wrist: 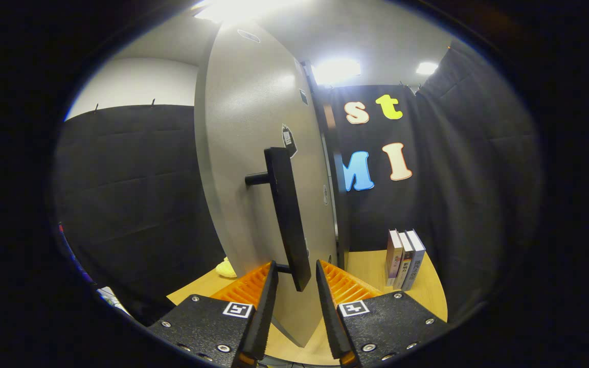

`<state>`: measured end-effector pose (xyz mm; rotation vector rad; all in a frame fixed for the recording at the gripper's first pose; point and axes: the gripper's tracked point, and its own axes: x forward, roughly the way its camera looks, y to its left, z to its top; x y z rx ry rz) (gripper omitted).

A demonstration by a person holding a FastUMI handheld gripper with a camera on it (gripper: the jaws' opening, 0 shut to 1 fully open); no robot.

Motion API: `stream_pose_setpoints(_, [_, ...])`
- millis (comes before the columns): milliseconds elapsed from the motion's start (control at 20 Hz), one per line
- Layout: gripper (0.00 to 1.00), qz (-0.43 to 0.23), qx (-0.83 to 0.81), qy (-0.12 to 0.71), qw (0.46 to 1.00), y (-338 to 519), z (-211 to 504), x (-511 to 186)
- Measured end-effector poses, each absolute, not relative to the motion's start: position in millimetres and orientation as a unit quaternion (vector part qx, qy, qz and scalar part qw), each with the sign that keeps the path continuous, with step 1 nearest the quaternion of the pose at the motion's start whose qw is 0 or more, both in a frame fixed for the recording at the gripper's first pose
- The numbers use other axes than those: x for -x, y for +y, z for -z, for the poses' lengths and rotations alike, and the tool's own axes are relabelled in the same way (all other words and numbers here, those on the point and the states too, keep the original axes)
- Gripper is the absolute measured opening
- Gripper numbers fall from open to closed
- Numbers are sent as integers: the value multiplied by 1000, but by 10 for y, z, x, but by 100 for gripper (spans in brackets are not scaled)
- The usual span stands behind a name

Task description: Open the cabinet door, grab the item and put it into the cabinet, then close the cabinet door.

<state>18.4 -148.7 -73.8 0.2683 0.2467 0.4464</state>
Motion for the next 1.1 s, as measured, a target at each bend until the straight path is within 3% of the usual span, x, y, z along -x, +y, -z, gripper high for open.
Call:
stream_pose_setpoints(100, [57,-196,-143,120,963,-1618,771,-220])
stream_pose_setpoints(150, [70,-184,-148,117,965,-1669,786,-227])
stream_pose_setpoints(300, [84,-142,-153,94,974,-1839,822,-246])
stream_pose_setpoints(700, [93,-78,-106,41,990,-1883,1663,106])
stream_pose_setpoints(1100, [95,-122,-109,155,974,-308,3351,995])
